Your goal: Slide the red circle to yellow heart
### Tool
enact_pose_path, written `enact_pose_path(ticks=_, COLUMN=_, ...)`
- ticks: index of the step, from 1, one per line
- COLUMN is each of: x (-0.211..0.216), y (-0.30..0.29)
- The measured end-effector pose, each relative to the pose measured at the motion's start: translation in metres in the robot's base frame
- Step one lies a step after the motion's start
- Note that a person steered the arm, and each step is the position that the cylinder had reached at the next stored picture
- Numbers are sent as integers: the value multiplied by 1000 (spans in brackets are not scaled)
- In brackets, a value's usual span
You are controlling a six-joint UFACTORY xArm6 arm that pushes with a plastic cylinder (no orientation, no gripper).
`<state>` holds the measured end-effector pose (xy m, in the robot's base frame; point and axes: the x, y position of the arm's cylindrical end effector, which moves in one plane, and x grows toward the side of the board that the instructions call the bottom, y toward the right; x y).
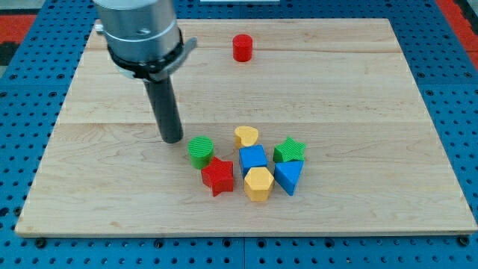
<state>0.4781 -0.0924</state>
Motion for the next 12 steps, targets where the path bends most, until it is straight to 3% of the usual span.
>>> enact_pose_path(ticks=2, x=16, y=37)
enact_pose_path(ticks=3, x=-3, y=39)
enact_pose_path(ticks=5, x=-107, y=-3)
enact_pose_path(ticks=7, x=-206, y=-4)
enact_pose_path(ticks=8, x=-216, y=22)
enact_pose_path(ticks=10, x=-159, y=101)
enact_pose_path(ticks=12, x=-223, y=50)
